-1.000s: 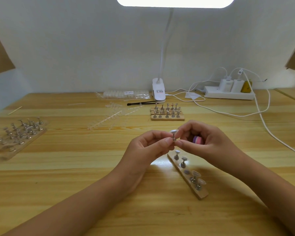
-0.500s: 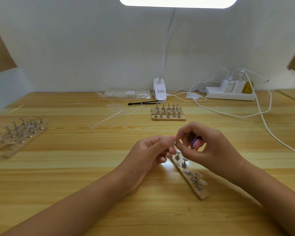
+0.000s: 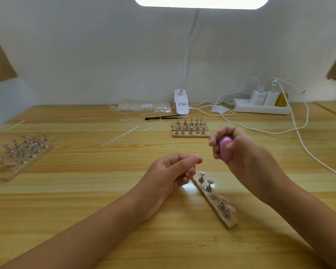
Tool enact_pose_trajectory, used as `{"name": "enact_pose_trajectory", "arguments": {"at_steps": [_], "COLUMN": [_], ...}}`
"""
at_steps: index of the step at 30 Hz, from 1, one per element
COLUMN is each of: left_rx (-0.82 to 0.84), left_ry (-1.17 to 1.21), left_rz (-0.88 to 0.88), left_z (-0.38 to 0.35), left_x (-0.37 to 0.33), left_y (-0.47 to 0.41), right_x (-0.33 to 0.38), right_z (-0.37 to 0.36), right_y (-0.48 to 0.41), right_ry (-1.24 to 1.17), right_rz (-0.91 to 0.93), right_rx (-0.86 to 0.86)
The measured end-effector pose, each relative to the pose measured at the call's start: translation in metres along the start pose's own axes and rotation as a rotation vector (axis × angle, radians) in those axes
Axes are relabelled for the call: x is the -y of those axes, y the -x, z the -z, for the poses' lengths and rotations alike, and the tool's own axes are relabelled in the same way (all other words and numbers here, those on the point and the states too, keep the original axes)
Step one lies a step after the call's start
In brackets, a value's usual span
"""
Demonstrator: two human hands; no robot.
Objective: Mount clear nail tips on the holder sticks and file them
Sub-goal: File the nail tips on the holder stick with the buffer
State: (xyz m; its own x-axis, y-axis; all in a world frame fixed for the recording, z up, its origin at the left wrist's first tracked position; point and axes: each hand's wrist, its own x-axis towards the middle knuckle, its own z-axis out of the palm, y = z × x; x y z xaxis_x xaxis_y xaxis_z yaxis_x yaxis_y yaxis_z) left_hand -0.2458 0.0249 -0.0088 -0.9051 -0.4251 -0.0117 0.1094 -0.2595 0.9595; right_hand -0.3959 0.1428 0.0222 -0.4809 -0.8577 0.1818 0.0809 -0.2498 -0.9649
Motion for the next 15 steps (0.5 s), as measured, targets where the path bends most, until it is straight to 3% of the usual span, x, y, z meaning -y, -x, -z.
{"name": "enact_pose_trajectory", "arguments": {"at_steps": [2, 4, 9, 15], "left_rx": [-0.021, -0.081, -0.221, -0.204], "left_ry": [-0.018, -0.048, -0.174, -0.257], "left_rz": [-0.009, -0.058, -0.225, -0.225], "left_z": [-0.0012, -0.0014, 0.0010, -0.0017], "left_x": [-0.0006, -0.0006, -0.0005, 0.0013], "left_y": [0.0012, 0.0025, 0.0057, 0.0071], "right_x": [0.0055, 0.0071, 0.0036, 0.0017], "right_z": [0.0041, 0.0071, 0.0083, 0.0056], "right_y": [-0.0015, -0.0004, 0.0018, 0.0035], "right_ry": [-0.206, -0.244, -0.088, 0.057], "right_rz": [-0.066, -0.113, -0.195, -0.176], "right_rx": [0.017, 0.048, 0.180, 0.204]}}
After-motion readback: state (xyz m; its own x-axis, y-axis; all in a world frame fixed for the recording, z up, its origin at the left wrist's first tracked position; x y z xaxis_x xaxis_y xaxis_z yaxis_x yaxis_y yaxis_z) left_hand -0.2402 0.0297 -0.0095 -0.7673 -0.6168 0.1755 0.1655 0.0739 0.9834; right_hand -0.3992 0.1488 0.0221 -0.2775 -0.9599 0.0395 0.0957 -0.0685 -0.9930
